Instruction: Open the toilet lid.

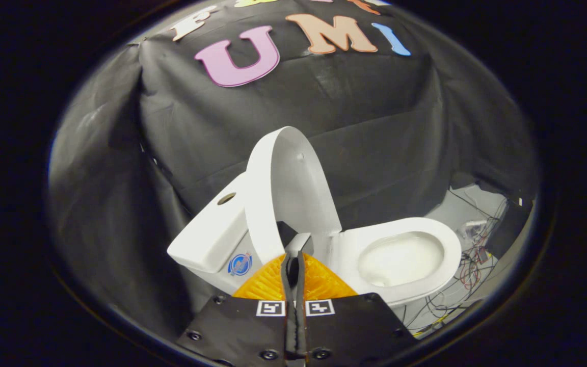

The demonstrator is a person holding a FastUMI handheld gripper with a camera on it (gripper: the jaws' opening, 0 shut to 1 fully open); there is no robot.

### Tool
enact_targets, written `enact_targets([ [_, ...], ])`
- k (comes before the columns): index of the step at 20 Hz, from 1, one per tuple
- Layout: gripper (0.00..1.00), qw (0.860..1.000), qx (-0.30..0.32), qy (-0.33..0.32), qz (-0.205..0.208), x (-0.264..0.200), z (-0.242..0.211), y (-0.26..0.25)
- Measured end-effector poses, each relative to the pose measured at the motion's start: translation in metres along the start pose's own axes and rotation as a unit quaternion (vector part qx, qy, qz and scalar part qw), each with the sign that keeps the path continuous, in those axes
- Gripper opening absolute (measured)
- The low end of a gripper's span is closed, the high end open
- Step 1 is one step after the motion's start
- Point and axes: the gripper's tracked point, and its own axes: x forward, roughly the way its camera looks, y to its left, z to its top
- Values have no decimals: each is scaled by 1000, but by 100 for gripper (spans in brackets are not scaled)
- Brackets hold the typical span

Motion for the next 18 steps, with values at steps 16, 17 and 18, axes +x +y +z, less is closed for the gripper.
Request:
enact_targets([
  [16,1,1000,-29,-6,2,19,-14,50],
  [17,0,999,-33,-8,0,19,-13,51],
  [18,1,999,-37,-11,-2,18,-12,49],
])
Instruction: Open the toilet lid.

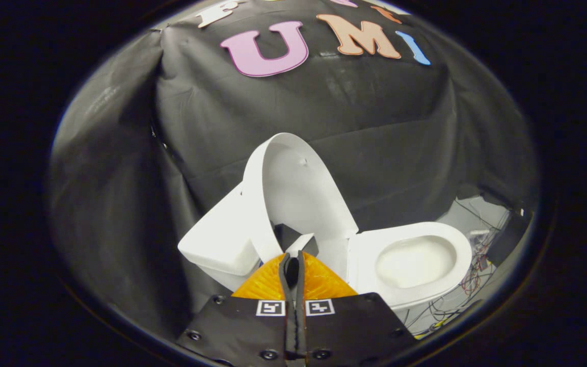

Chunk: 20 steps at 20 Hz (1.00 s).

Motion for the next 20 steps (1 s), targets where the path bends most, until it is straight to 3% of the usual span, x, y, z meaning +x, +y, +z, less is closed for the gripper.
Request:
enact_targets([
  [6,1,999,-3,-22,-24,-1,2,2],
  [7,7,999,2,-27,-24,-1,1,2],
  [9,9,999,17,-25,-10,-1,-1,4],
  [10,22,999,26,-29,-5,-2,0,4],
  [12,22,999,37,-30,5,-5,-1,2],
  [20,75,998,42,-51,23,-12,12,-7],
])
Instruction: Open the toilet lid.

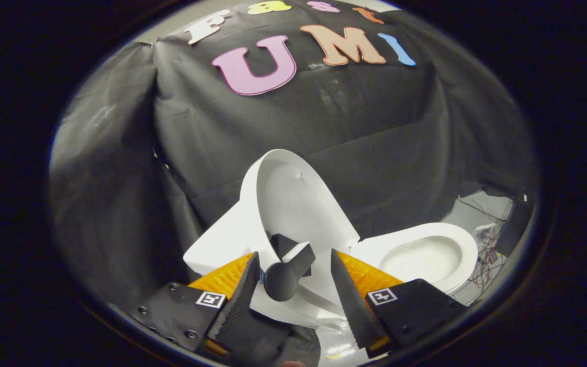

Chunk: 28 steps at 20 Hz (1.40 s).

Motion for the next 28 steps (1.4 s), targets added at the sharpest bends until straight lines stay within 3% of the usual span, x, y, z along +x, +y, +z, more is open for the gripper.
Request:
enact_targets([
  [3,96,1000,-21,-9,12,-10,7,-3],
  [13,99,987,-140,-38,68,-66,21,-25],
  [20,99,974,-210,-53,66,-103,27,-80],
  [28,100,962,-271,-40,16,-141,6,-182],
])
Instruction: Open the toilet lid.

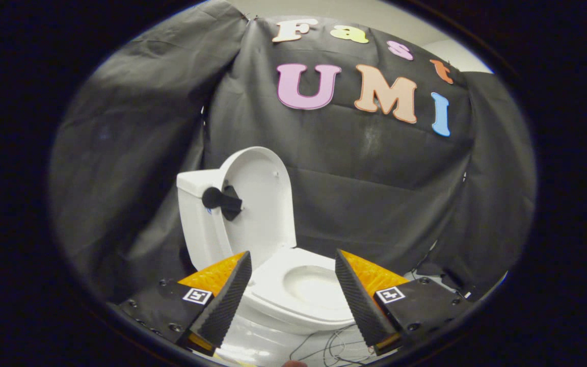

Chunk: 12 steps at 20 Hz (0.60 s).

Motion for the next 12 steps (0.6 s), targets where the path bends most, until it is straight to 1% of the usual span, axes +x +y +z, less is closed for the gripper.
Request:
enact_targets([
  [2,99,1000,22,5,-6,-3,-9,-13],
  [5,98,998,52,-19,-24,-9,-4,-34],
  [8,98,997,60,-24,-46,-15,-7,-53],
  [10,98,996,50,-50,-50,-22,1,-61],
  [11,98,994,52,-73,-56,-24,6,-68],
  [12,98,993,62,-81,-60,-27,7,-73],
])
